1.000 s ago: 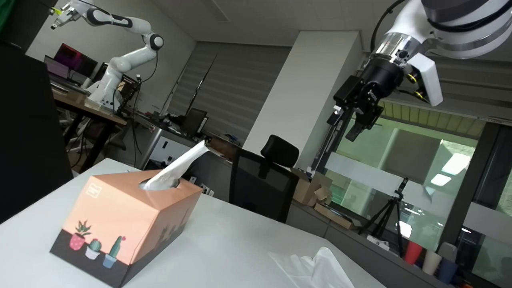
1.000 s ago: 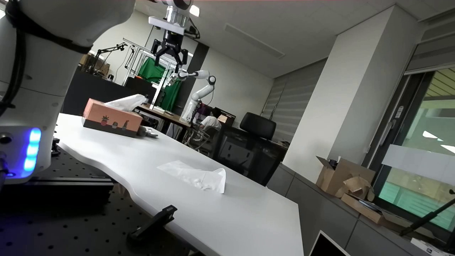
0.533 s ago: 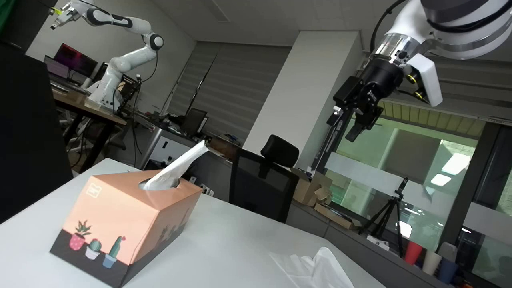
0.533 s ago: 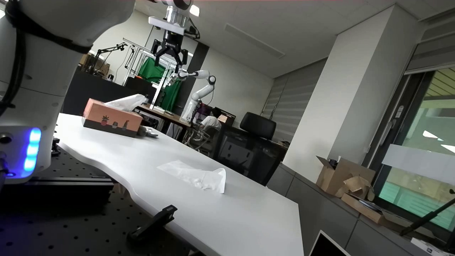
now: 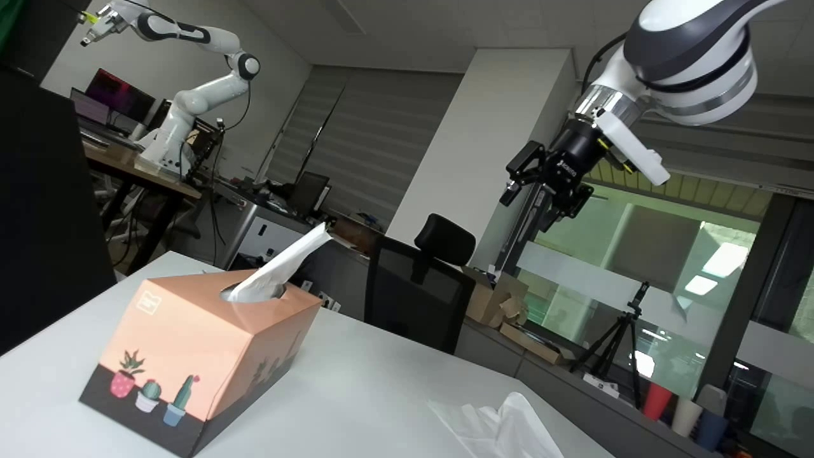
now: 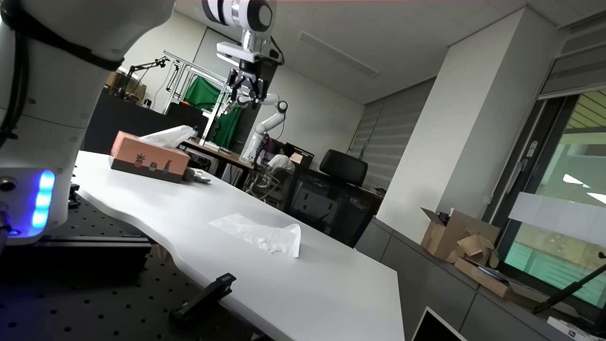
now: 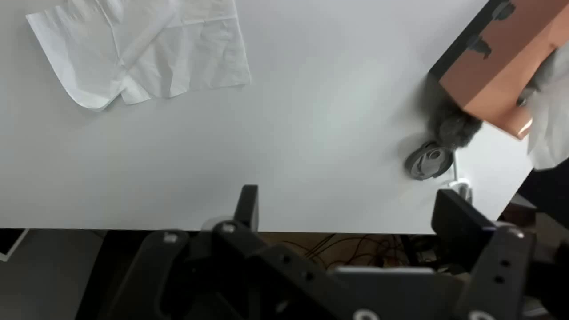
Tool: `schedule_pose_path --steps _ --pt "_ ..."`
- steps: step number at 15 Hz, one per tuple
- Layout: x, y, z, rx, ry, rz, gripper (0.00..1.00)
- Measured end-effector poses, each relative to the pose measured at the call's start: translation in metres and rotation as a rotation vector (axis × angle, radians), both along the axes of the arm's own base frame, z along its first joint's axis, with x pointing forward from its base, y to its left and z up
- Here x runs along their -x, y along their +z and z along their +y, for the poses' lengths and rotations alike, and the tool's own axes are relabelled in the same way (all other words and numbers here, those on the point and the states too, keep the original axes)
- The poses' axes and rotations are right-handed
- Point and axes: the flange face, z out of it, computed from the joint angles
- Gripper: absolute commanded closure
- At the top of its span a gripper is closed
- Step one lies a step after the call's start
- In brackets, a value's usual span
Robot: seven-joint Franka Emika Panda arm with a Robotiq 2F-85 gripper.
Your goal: Pull out one tissue from the box
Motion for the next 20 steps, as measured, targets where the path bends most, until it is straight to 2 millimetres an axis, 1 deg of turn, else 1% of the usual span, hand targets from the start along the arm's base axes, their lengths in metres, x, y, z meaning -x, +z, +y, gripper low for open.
schedule_pose_path --steps 2,4,6,8,10,12,15,16,17,20 --pt "-0.027 -0.006 -0.001 -0.049 -0.089 -0.027 0.00" --pt "-0.052 -0.018 0.008 -0.102 -0.155 -0.041 0.00" --pt "-0.075 -0.033 0.028 -0.146 -0.190 -0.041 0.00" --pt "-0.092 -0.050 0.058 -0.172 -0.197 -0.034 0.00" --pt "-0.103 -0.067 0.094 -0.185 -0.179 -0.014 0.00" --pt "-0.110 -0.078 0.127 -0.197 -0.152 0.001 0.00" --pt "-0.119 -0.085 0.165 -0.213 -0.102 -0.001 0.00" --pt "-0.120 -0.086 0.175 -0.217 -0.088 -0.001 0.00" --pt "-0.120 -0.086 0.180 -0.219 -0.082 -0.001 0.00" --pt "-0.122 -0.086 0.180 -0.219 -0.080 -0.004 0.00"
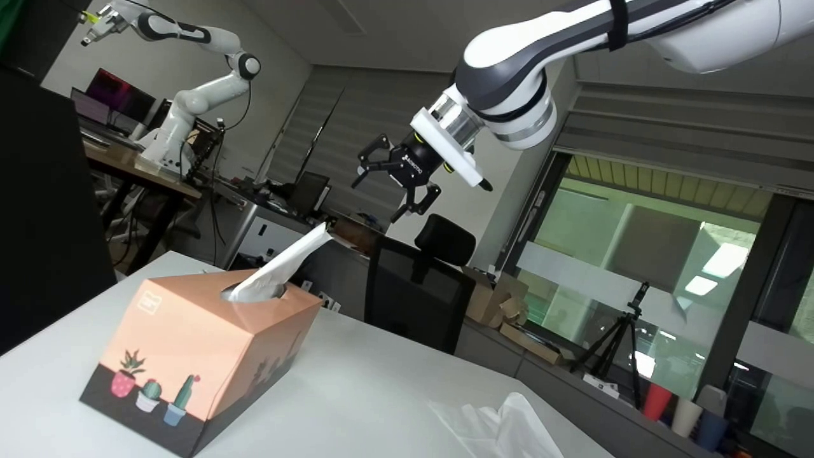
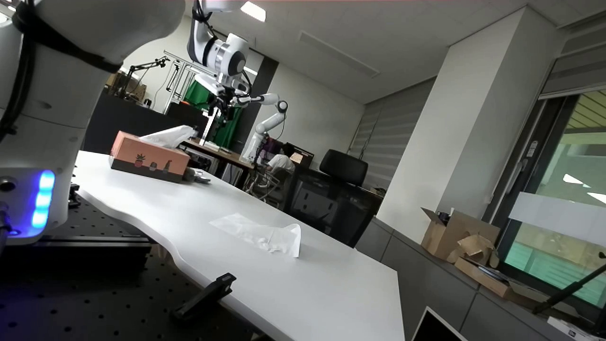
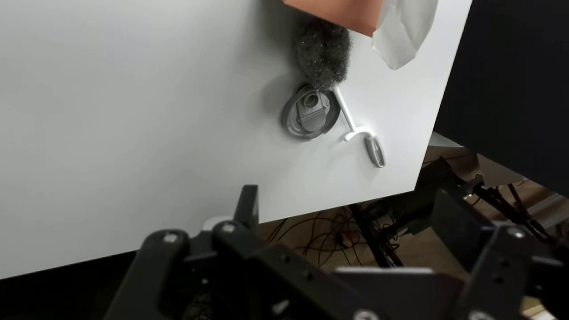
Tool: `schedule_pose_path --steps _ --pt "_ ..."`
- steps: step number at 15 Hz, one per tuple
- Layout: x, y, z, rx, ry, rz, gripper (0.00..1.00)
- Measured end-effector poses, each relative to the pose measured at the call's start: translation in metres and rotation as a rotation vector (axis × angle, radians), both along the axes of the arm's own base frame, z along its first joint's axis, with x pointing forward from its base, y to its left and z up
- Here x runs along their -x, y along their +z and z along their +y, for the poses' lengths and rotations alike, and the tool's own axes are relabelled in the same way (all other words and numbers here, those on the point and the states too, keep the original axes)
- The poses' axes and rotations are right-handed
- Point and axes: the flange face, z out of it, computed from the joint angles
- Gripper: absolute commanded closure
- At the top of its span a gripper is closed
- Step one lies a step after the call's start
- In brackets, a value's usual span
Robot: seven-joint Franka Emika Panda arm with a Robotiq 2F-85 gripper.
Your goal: Pull out one tissue from the box
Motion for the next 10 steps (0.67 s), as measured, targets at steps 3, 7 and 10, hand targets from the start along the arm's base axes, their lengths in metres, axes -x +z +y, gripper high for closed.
schedule_pose_path --steps 3,7,10 --pt "-0.0017 0.0012 -0.0020 0.001 -0.003 -0.003 0.00" --pt "-0.0018 0.0014 -0.0020 0.000 -0.003 -0.004 0.00" --pt "-0.0019 -0.0034 -0.0011 -0.004 -0.004 0.006 0.00"
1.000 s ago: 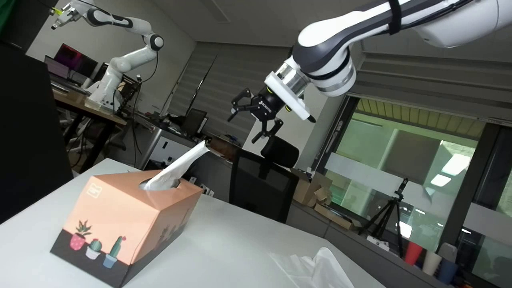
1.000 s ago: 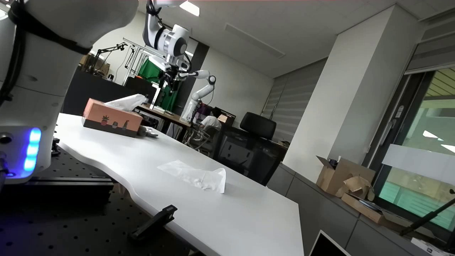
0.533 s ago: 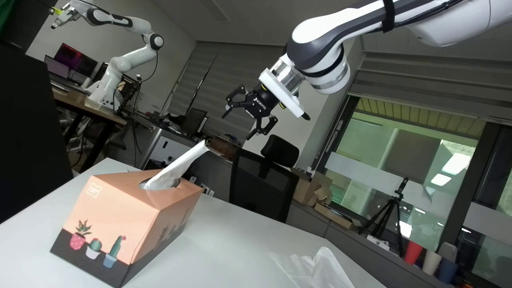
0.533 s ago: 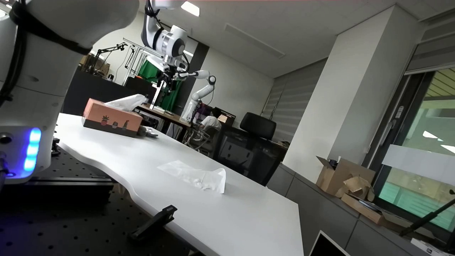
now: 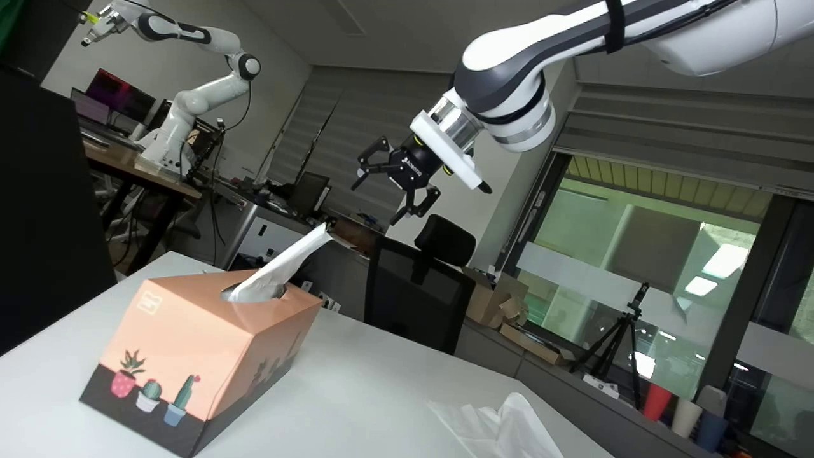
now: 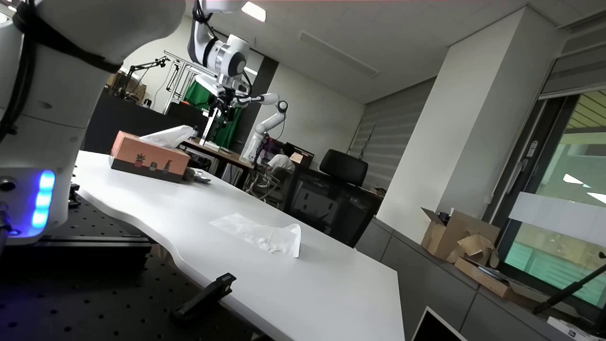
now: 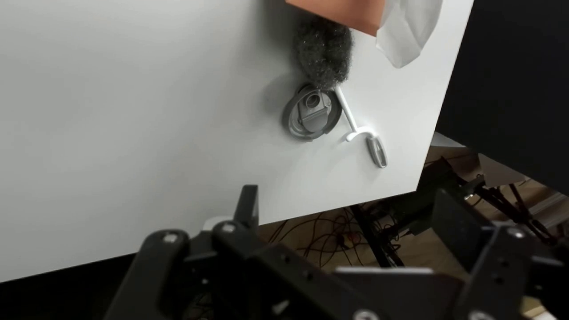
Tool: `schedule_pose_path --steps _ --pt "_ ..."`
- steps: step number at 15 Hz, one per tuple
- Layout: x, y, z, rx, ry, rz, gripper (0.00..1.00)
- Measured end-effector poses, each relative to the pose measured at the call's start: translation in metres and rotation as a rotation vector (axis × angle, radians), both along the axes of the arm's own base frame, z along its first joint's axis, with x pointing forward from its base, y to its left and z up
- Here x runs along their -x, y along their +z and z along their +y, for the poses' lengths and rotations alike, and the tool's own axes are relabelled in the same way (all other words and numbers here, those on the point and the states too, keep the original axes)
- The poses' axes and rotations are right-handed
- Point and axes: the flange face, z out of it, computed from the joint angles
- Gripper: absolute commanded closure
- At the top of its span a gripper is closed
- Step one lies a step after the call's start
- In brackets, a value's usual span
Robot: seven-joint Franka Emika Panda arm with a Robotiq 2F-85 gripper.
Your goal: Pull out one tissue from the box
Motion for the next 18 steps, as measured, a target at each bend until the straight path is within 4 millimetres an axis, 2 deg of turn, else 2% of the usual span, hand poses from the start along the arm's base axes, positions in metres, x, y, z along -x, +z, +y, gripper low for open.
schedule_pose_path --steps 7,11,18 --pt "-0.015 -0.038 0.010 -0.115 -0.072 0.105 0.00" --pt "-0.021 -0.050 0.024 -0.183 -0.106 0.151 0.00" --pt "-0.002 -0.070 0.062 -0.175 -0.057 0.293 0.00"
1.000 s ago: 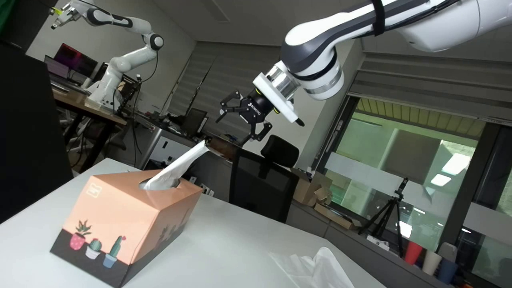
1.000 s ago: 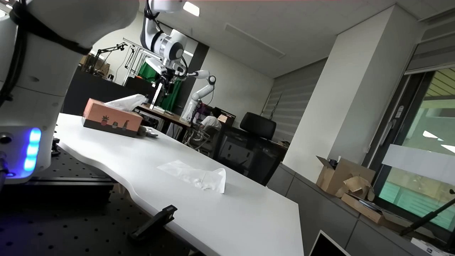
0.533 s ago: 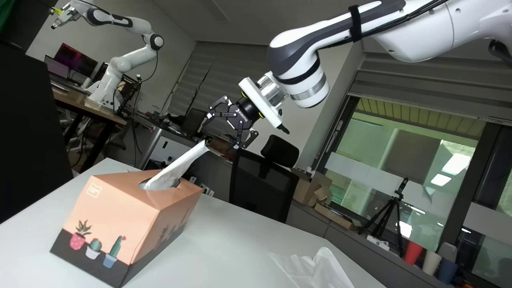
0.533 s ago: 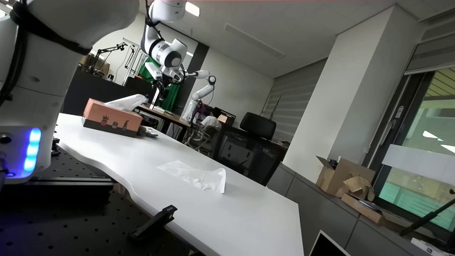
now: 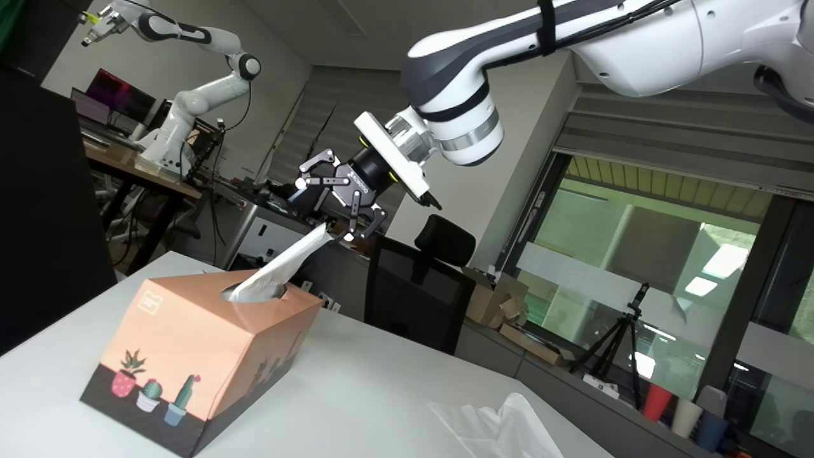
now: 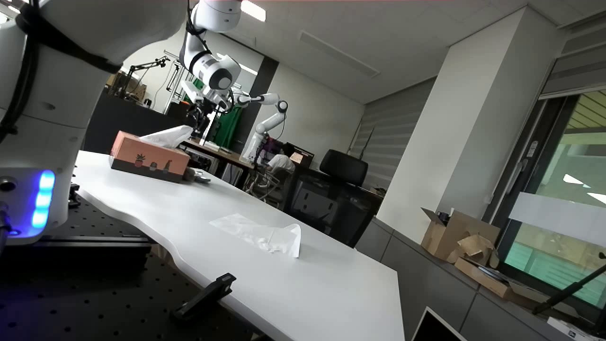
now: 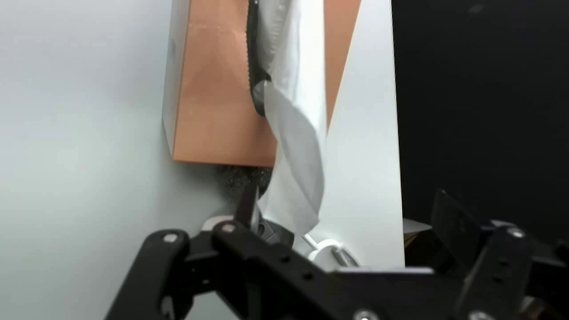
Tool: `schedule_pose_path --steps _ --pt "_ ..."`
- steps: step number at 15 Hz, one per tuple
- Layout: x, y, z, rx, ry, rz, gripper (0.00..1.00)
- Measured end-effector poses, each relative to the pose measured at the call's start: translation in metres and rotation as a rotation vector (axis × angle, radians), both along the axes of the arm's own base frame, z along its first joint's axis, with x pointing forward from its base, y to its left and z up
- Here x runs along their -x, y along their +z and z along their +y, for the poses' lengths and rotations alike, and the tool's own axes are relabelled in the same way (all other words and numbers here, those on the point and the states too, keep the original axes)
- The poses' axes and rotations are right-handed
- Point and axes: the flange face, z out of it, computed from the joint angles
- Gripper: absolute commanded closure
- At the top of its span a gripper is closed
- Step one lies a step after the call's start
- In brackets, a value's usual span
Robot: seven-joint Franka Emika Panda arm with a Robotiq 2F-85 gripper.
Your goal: Pull out one tissue from the box
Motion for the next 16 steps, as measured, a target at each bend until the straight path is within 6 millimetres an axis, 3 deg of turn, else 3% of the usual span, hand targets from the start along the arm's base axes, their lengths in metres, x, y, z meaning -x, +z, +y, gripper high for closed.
schedule_pose_path --steps 2,4,8,14,16 --pt "0.003 0.000 0.003 0.012 0.018 0.034 0.00" --pt "0.003 0.002 0.003 0.022 0.030 0.064 0.25" --pt "0.001 0.002 0.005 0.032 0.049 0.102 0.55" --pt "-0.006 -0.004 0.006 0.028 0.045 0.105 0.95" --pt "-0.008 -0.003 0.006 0.027 0.043 0.102 1.00"
